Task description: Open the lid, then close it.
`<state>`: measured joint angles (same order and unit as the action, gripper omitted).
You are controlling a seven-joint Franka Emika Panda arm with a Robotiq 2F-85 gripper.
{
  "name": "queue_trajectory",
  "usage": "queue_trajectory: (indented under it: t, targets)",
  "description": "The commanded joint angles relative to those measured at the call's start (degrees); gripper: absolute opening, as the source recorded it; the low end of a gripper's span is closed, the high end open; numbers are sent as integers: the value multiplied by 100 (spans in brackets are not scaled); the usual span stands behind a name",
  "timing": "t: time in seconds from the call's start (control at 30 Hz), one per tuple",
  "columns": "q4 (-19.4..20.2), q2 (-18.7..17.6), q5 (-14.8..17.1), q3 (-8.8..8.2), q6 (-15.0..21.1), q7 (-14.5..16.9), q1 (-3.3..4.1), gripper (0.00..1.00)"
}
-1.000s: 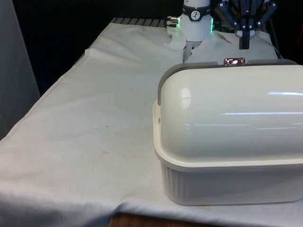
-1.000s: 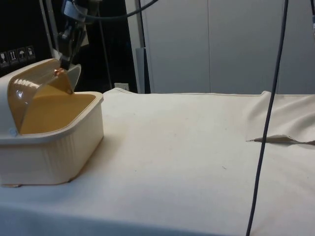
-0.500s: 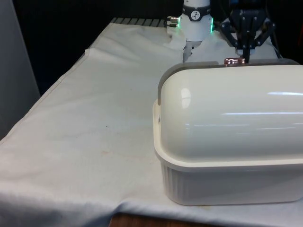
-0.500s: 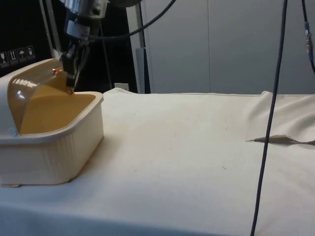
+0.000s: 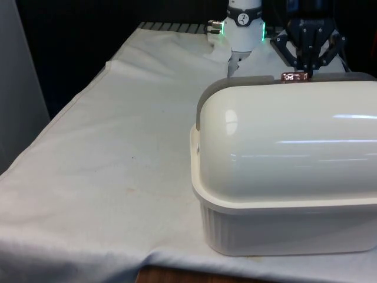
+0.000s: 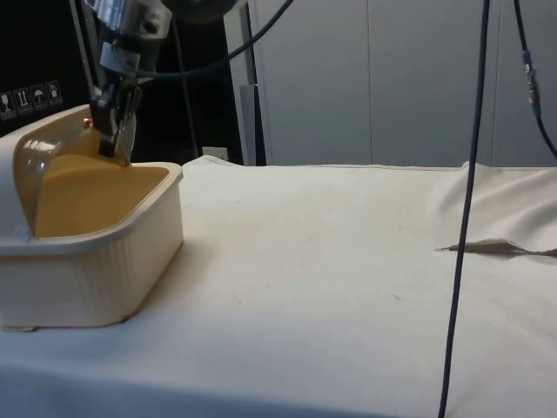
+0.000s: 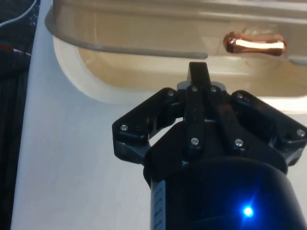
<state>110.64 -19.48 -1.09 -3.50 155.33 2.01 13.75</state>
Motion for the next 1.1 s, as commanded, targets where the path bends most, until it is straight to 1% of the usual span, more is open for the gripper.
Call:
queue_trajectory:
  t: [0.0, 0.07, 0.1, 0.13, 0.23, 0.33, 0.37, 0.4, 0.47, 0.63, 0.67, 0.7, 0.87, 0.93, 0.97, 1.07]
  targets:
    - [-92, -63, 69, 34, 11, 29, -29, 0]
    - [-172, -115, 80, 34, 6, 29, -34, 0]
    - [-138, -92, 17, -6, 0, 0, -11, 0]
    - [-218, -143, 80, 29, 0, 23, -34, 0]
    - [-395, -241, 86, 23, -11, 17, -46, 0]
    - [-504, -292, 74, 11, -17, 11, -46, 0]
    - [-481, -286, 34, -11, 0, -6, -29, 0]
    - [-539, -304, 69, 6, -23, 6, -46, 0]
    - [-619, -327, 57, -6, -29, 0, -40, 0]
    - [-739, -338, 34, -29, -34, -11, -40, 0]
    - [-688, -321, 34, -23, -6, -6, -34, 0]
    - [-756, -338, 34, -34, -40, -11, -40, 0]
    - [-831, -309, 11, -52, -69, -29, -23, 0]
    - [-848, -321, 34, -34, -40, -6, -34, 0]
    - [-888, -298, 0, -63, -126, -46, -17, 0]
    - [-940, -286, -6, -69, -189, -46, -17, 0]
